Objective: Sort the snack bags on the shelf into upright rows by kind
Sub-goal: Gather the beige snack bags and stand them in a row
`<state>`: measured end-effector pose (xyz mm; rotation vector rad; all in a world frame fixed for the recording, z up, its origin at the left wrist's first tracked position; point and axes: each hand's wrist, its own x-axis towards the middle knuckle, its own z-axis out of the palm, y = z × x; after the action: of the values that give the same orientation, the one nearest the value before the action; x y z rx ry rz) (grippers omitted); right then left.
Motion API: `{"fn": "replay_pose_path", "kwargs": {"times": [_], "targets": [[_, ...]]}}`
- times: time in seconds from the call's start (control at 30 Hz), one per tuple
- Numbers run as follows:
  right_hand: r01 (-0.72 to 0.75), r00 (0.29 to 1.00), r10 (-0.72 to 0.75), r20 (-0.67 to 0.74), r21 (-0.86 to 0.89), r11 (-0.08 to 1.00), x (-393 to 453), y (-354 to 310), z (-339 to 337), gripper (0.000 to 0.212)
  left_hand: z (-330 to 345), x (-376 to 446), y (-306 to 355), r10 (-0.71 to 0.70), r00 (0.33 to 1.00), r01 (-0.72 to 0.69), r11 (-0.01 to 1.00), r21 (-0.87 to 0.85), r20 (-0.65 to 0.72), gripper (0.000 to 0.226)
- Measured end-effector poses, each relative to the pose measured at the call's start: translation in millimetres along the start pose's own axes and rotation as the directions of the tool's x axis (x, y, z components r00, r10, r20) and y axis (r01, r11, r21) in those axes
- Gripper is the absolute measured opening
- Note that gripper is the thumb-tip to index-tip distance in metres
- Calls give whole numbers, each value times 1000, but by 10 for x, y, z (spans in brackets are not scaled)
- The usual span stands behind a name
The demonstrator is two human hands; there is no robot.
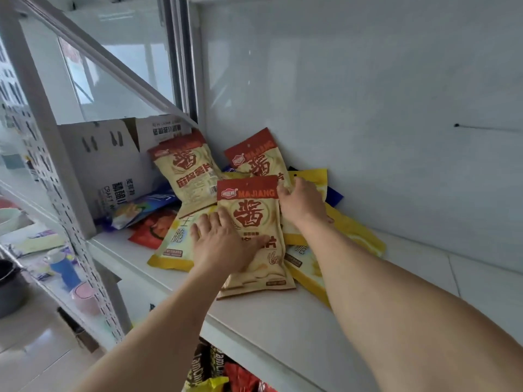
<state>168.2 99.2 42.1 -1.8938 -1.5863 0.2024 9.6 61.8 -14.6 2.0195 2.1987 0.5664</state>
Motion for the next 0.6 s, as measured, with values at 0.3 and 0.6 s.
{"fn": "replay_pose_path", "kwargs": {"times": [0.3, 0.6], "targets": [[-291, 956, 292, 24, 184, 939, 400, -217, 162, 71, 73, 310, -169, 187, 976, -204, 965, -163, -111, 120], [-342, 935, 345, 83, 477, 810, 351, -82, 37, 36, -6, 238, -154, 331, 929, -369, 859, -355, -165, 111]]}}
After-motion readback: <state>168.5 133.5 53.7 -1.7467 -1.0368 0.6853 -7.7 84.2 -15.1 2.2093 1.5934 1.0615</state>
